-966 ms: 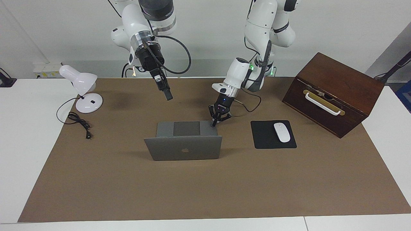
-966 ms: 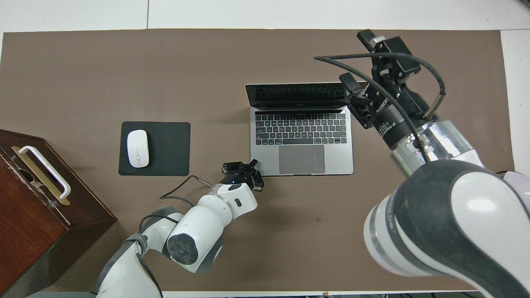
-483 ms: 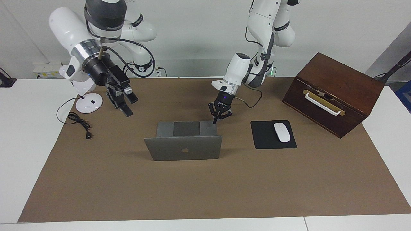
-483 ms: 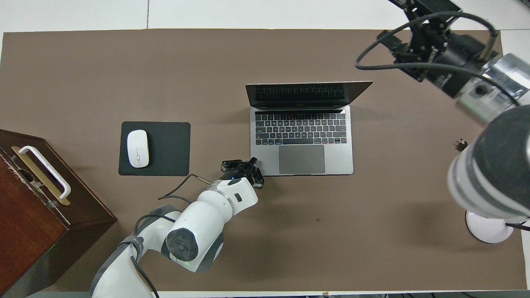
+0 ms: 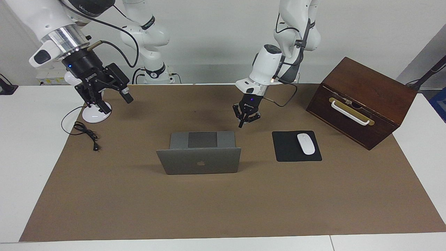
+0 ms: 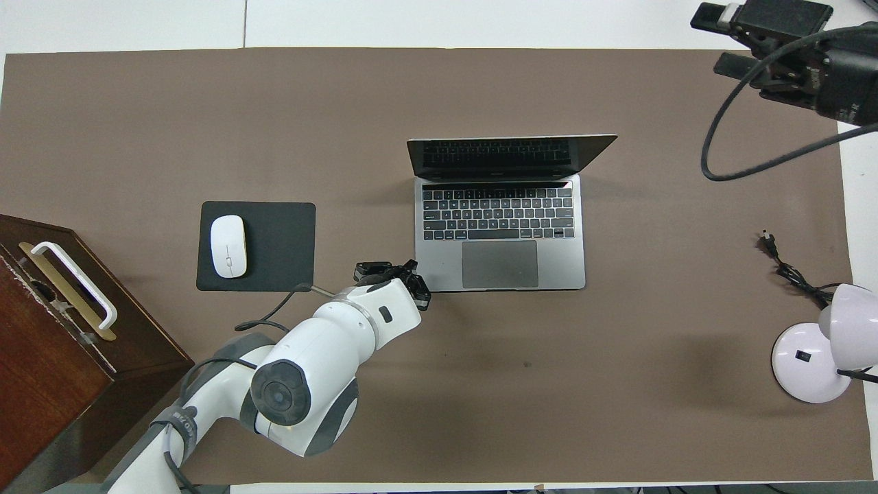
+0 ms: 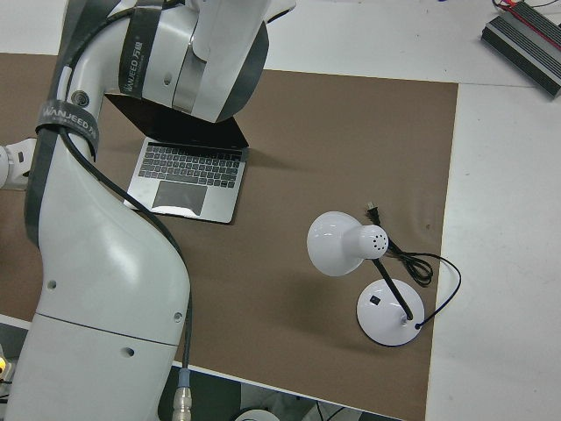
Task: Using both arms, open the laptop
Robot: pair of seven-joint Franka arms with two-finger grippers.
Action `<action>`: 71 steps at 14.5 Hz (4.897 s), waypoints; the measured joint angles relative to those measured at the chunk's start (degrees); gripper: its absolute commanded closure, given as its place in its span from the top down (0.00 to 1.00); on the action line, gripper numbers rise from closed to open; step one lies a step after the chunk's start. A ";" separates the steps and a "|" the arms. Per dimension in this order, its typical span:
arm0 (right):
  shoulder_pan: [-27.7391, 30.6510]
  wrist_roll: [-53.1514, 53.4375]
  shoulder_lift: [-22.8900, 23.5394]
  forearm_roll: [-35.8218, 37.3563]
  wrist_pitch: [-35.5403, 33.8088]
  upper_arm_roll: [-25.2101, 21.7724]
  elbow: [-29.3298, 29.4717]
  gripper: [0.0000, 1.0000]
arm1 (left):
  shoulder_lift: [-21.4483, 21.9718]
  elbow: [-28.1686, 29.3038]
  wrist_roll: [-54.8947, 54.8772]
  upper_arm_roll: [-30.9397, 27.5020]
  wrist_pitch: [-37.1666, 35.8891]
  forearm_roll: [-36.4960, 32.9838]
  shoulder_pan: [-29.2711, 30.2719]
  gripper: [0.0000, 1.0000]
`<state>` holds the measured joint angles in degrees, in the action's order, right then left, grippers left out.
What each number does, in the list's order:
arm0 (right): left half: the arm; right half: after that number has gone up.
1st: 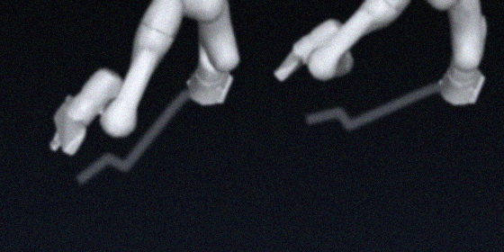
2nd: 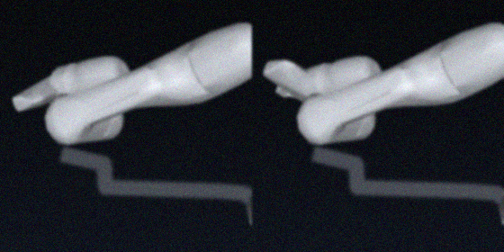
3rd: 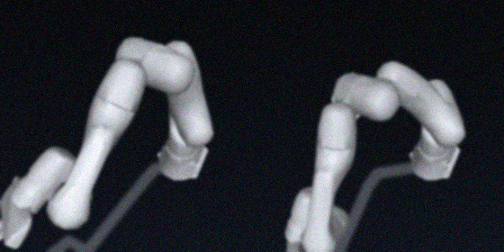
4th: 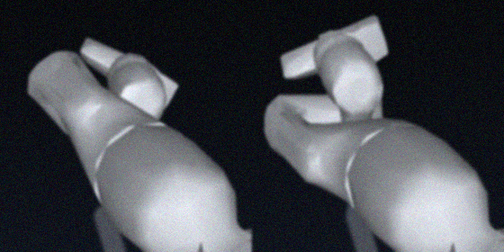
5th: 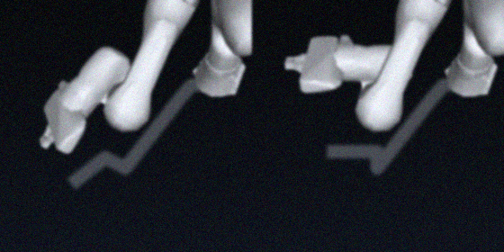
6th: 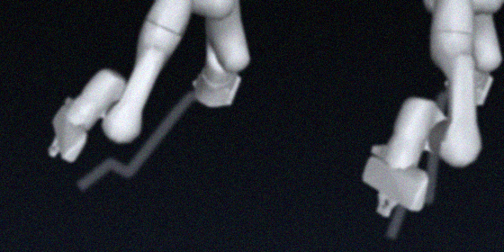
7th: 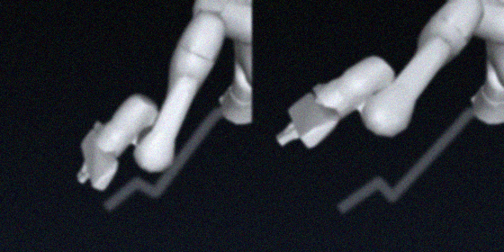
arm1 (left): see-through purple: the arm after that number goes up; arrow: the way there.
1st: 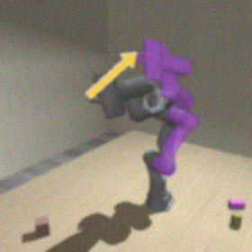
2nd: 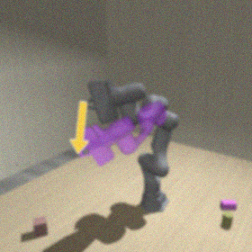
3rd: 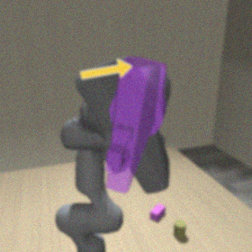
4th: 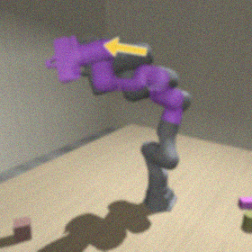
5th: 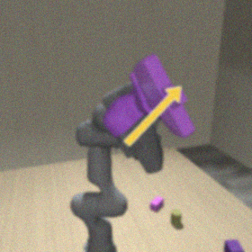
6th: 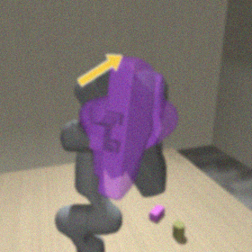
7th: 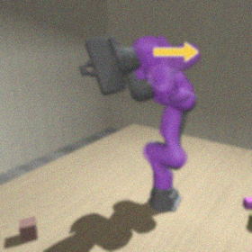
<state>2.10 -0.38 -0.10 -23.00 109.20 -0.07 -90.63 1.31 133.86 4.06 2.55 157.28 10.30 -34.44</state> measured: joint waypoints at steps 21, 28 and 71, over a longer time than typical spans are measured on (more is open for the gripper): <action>4.23 -2.66 -7.65 20.91 -6.55 -0.35 -13.52 1.00 | 9.79 -12.01 -0.77 -0.36 -38.54 -3.36 19.04 1.00; 4.23 -2.66 -7.42 20.91 -5.94 -0.09 -13.21 1.00 | 12.12 -13.99 -0.82 -0.49 -40.41 -3.42 29.17 1.00; 4.02 -2.35 2.29 20.91 -16.25 0.20 0.05 1.00 | 0.64 -43.16 -0.76 -0.23 -65.79 -8.64 35.46 1.00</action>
<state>6.12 -2.73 2.19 -2.10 92.94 0.13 -90.58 1.95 90.70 3.30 2.32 91.49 1.66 1.03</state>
